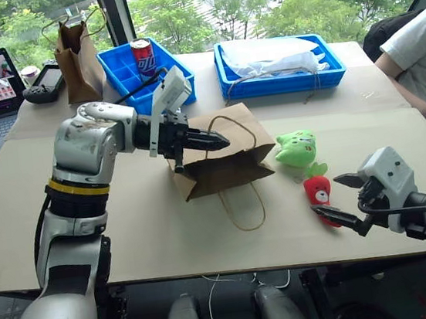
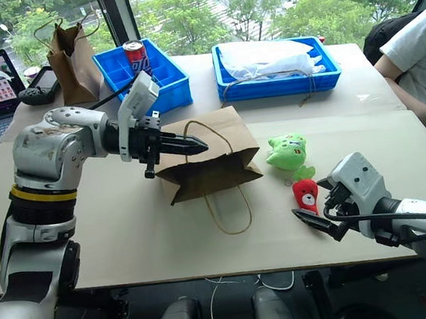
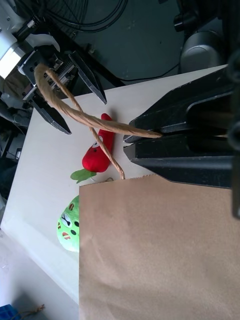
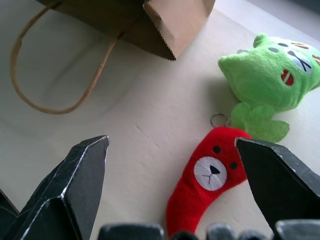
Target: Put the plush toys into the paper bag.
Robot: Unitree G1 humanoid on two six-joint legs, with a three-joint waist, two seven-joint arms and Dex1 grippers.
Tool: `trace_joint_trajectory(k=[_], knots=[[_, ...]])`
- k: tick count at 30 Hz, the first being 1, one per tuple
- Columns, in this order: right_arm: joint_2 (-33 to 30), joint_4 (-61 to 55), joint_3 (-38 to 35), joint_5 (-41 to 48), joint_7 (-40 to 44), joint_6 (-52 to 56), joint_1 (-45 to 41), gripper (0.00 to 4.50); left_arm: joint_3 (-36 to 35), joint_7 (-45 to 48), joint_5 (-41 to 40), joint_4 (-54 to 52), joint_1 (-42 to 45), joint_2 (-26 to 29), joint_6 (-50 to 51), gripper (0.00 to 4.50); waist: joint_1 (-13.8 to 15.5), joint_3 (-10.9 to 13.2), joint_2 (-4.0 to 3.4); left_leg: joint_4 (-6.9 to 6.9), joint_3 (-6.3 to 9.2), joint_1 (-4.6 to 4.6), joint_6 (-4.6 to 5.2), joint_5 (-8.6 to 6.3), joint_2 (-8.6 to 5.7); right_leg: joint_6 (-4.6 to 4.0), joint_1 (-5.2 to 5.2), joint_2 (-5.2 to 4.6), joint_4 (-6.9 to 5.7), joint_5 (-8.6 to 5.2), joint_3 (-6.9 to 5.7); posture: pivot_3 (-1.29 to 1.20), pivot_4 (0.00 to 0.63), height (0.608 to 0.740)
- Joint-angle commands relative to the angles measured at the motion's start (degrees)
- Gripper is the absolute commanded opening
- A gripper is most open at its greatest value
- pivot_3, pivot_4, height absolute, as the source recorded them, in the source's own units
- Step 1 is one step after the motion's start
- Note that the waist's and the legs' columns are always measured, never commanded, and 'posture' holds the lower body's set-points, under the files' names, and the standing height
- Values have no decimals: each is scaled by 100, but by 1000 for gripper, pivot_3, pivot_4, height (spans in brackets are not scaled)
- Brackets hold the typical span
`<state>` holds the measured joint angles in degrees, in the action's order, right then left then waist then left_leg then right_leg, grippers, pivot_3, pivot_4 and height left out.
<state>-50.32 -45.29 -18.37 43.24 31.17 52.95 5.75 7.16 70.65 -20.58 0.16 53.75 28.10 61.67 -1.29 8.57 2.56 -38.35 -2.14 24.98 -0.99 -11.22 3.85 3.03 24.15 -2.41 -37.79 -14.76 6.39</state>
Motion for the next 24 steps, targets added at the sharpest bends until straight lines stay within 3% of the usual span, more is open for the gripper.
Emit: trace_joint_trajectory(k=[1, 4, 13, 20, 24], knots=[[405, -267, 455, 283, -435, 213, -393, 3983, -470, -752, -514, -401, 31, -459, 995, 0, 10, 2, 1, -4, 1, 3, 0, 0, 0, 0, 1, 0, -2, 0, 0, 0, 150, 715], [1009, -66, 1105, 10, -822, 43, -821, 3163, -701, -1129, -802, -576, 7, -640, 1534, 0, 15, 2, 1, -17, 6, 17, 0, 0, -1, 0, 8, 0, -3, 0, -5, 0, 150, 715], [2371, 1376, 2591, -1393, -1395, -625, -1933, 42, -898, -1940, -1304, -729, 57, -812, 1930, 0, 6, 3, -2, -19, 9, 16, 0, 0, -2, -3, 12, 1, -14, -1, -7, 0, 150, 715], [3146, 2989, 3050, -2348, -1425, -1589, -2498, 42, -1186, -2330, -1667, -577, 231, -869, 2197, 0, -2, 4, -4, -18, 9, 16, 0, 0, -2, -4, 14, 1, -17, -1, -8, 0, 150, 715], [3189, 3757, 3229, -2792, -1254, -1984, -2567, 42, -1909, -2949, -1682, -67, 516, -1186, 2483, 0, 19, 5, -5, -19, 10, 19, 0, 0, -3, -3, 12, 0, -12, -1, -11, 0, 150, 715]])
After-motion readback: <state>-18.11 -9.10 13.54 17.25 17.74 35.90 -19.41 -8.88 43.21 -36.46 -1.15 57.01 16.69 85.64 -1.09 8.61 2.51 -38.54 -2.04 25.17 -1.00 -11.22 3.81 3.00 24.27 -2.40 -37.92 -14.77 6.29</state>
